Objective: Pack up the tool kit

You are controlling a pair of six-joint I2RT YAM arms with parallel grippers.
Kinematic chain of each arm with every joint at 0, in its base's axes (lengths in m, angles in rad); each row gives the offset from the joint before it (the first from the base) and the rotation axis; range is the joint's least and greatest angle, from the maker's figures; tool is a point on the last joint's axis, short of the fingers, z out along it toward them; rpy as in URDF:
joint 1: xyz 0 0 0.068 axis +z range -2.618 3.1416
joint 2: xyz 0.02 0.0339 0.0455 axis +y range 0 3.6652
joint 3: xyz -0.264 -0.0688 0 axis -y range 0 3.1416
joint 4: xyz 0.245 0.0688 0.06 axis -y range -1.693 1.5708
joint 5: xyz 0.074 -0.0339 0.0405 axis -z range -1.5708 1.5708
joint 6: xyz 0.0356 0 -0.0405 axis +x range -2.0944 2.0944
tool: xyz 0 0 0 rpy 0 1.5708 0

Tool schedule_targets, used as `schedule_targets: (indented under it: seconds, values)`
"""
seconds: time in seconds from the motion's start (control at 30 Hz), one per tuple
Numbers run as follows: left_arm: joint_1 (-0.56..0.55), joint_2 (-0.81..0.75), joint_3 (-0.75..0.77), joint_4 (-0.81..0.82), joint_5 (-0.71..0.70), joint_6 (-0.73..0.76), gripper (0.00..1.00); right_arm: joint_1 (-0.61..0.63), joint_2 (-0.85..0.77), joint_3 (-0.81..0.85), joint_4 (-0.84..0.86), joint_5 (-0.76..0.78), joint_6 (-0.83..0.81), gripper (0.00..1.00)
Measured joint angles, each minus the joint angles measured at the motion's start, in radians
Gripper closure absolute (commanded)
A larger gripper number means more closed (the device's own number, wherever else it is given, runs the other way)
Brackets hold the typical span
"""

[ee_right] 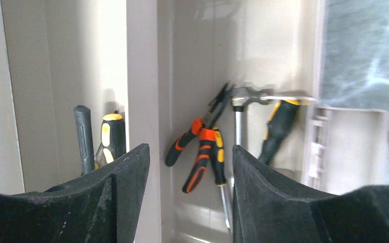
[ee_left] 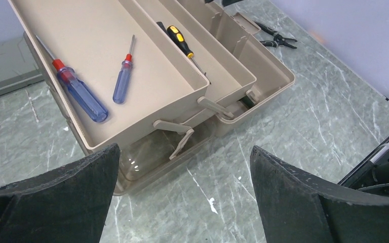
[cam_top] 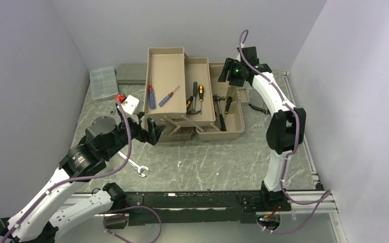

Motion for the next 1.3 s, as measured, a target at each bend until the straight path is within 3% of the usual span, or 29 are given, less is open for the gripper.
schedule_targets:
  seconds: [0.33,0.37,0.47,0.5,0.63,0.83,1.0,1.3]
  values:
    - [0.000,-0.043,-0.032,0.001,-0.003,0.023,0.01,-0.180,-0.230,-0.113,-0.058,0.171,-0.064,0.34]
    - [0.000,-0.047,-0.038,0.001,-0.002,0.025,0.01,-0.207,-0.233,-0.118,-0.061,0.197,-0.076,0.31]
    - [0.000,-0.051,-0.053,0.002,0.005,0.026,0.01,-0.284,-0.203,-0.127,-0.073,0.234,-0.103,0.10]
    - [0.000,-0.051,-0.057,0.002,0.007,0.026,0.01,-0.308,-0.181,-0.128,-0.077,0.234,-0.112,0.08]
    - [0.001,-0.051,-0.065,0.001,0.021,0.026,0.01,-0.377,-0.079,-0.142,-0.096,0.241,-0.146,0.18]
    - [0.001,-0.049,-0.065,0.002,0.038,0.026,0.01,-0.402,0.085,-0.071,-0.157,0.289,-0.179,0.25]
    - [0.001,-0.039,-0.065,0.007,0.049,0.026,0.01,-0.398,0.222,0.078,-0.172,0.303,-0.214,0.27]
    - [0.001,-0.009,-0.065,0.013,0.057,0.034,0.01,-0.409,0.348,0.158,-0.187,0.309,-0.251,0.30]
